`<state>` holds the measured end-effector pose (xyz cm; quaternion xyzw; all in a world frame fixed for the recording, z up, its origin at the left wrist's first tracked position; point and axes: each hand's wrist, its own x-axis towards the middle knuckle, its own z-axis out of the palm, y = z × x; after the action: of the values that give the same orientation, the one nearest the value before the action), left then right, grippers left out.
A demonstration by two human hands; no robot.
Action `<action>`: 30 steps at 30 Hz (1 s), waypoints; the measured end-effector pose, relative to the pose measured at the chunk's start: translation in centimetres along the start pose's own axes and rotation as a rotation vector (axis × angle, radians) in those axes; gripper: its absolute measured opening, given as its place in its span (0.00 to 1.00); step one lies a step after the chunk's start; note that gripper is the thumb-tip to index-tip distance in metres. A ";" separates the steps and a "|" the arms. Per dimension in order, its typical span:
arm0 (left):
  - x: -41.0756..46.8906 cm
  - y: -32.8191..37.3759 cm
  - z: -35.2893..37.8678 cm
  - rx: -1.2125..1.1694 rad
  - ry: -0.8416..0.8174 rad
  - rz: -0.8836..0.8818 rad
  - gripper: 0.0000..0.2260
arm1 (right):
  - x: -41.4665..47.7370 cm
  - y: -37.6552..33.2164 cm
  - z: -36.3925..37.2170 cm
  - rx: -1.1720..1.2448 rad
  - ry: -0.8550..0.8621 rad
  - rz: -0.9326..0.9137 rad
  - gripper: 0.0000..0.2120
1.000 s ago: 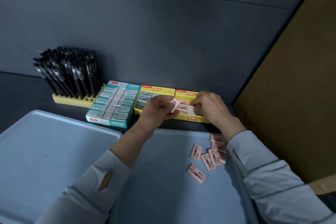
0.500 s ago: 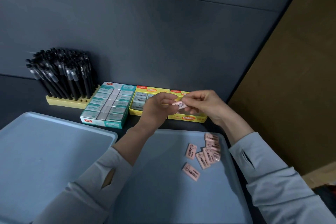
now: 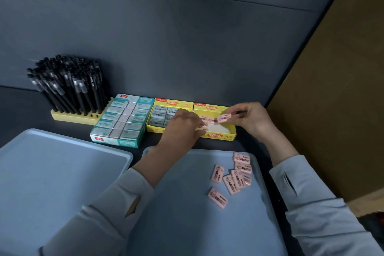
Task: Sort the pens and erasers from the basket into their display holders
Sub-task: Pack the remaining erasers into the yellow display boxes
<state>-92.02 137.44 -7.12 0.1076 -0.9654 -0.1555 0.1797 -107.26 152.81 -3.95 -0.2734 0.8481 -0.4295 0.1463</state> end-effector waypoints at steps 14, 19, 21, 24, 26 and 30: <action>-0.2 -0.8 2.0 0.366 -0.040 0.069 0.08 | 0.2 0.3 3.0 -0.419 0.000 -0.182 0.08; -0.1 -1.4 2.6 0.353 -0.032 0.087 0.08 | 0.4 0.4 3.9 -0.518 -0.009 -0.254 0.05; 0.0 -1.5 2.7 0.350 -0.021 0.110 0.07 | 0.3 0.4 3.8 -0.502 -0.005 -0.271 0.06; -0.7 -1.2 2.5 0.352 0.000 0.123 0.09 | -0.8 0.3 3.0 -0.421 0.038 -0.316 0.05; -2.0 -0.2 2.1 0.226 0.114 0.082 0.12 | -2.3 0.1 2.0 -0.372 0.085 -0.352 0.04; -5.8 3.5 1.4 -0.011 0.107 0.043 0.22 | -5.7 0.8 0.1 -0.412 0.049 -0.281 0.05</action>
<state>-87.77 142.58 -8.98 0.0942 -0.9555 -0.1511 0.2351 -102.87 156.49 -4.59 -0.4022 0.8748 -0.2701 0.0060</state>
